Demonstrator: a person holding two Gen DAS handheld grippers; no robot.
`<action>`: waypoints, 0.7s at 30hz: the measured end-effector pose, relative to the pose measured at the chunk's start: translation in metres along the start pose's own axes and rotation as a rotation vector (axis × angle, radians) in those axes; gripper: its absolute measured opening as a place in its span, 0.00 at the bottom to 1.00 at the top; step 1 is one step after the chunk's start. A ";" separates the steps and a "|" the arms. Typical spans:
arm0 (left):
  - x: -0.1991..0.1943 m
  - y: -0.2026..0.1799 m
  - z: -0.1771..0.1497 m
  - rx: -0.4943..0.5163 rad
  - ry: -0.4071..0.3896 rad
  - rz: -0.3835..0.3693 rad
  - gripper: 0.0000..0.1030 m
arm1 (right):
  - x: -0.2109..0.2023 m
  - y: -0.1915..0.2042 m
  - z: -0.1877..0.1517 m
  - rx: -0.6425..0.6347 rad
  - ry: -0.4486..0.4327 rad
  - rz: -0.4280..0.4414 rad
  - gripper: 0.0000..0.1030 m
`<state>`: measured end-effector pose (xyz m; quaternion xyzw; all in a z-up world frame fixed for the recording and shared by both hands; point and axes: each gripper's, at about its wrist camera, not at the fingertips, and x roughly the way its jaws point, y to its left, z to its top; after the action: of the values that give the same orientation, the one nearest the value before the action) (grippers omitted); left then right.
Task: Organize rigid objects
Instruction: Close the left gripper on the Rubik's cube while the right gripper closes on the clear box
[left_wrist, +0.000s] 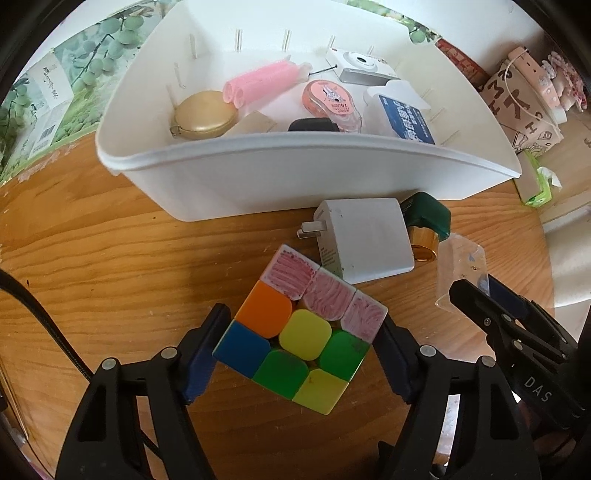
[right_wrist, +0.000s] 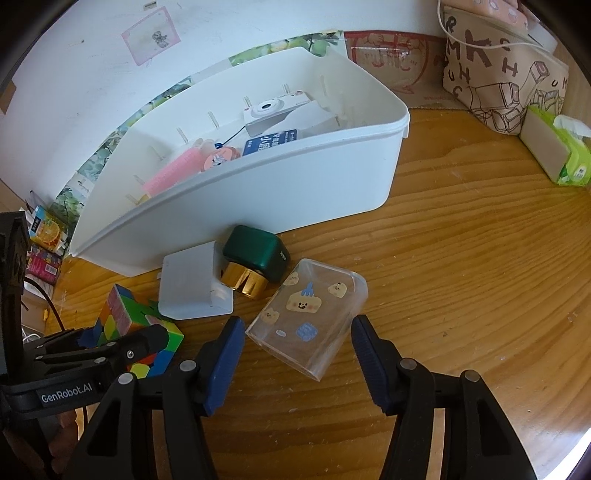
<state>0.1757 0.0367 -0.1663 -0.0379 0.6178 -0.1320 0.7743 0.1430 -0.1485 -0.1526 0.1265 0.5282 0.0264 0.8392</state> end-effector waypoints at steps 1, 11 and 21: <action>-0.002 0.001 -0.001 -0.003 -0.005 -0.003 0.75 | -0.001 0.001 0.000 -0.003 -0.002 0.002 0.58; -0.025 0.005 -0.012 -0.043 -0.058 -0.016 0.75 | -0.016 0.011 -0.006 -0.047 -0.020 0.020 0.36; -0.045 0.017 -0.025 -0.118 -0.126 -0.019 0.75 | -0.021 0.016 -0.013 -0.081 -0.014 0.056 0.24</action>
<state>0.1451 0.0672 -0.1337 -0.0974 0.5743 -0.1002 0.8066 0.1234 -0.1342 -0.1358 0.1073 0.5171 0.0706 0.8462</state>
